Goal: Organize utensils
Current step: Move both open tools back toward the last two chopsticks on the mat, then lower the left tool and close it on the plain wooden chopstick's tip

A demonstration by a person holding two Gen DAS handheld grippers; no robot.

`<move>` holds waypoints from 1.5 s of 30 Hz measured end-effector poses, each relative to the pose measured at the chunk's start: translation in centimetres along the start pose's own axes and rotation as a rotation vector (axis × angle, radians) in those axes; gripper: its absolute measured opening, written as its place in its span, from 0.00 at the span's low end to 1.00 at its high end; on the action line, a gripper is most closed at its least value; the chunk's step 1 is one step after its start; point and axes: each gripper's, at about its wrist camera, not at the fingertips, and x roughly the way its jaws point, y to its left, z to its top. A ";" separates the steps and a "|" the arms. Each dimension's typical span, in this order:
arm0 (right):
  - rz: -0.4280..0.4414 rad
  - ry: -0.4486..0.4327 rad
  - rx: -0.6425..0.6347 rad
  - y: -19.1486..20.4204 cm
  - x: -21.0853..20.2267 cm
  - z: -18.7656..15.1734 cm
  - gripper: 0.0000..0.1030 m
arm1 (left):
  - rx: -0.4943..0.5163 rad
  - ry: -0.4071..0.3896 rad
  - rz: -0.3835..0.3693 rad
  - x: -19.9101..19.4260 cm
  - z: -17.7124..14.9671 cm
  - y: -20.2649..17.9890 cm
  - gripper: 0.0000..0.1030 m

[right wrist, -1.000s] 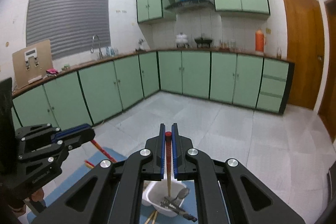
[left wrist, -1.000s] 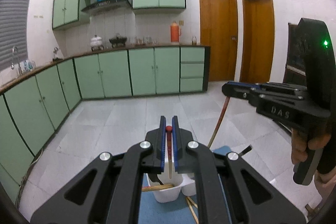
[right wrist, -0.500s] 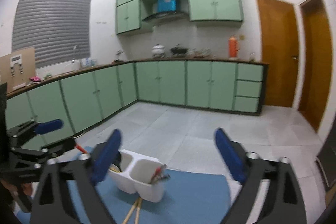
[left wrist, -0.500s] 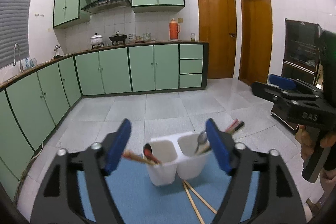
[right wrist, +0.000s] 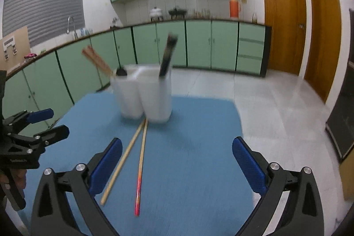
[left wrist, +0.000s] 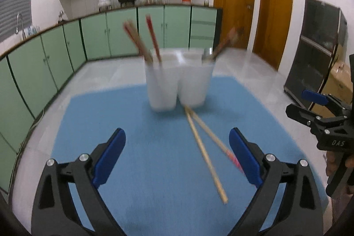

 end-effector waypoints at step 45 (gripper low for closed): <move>0.121 0.212 0.006 1.8 2.9 -8.0 0.41 | 0.008 0.246 0.007 4.2 -7.8 -2.3 0.07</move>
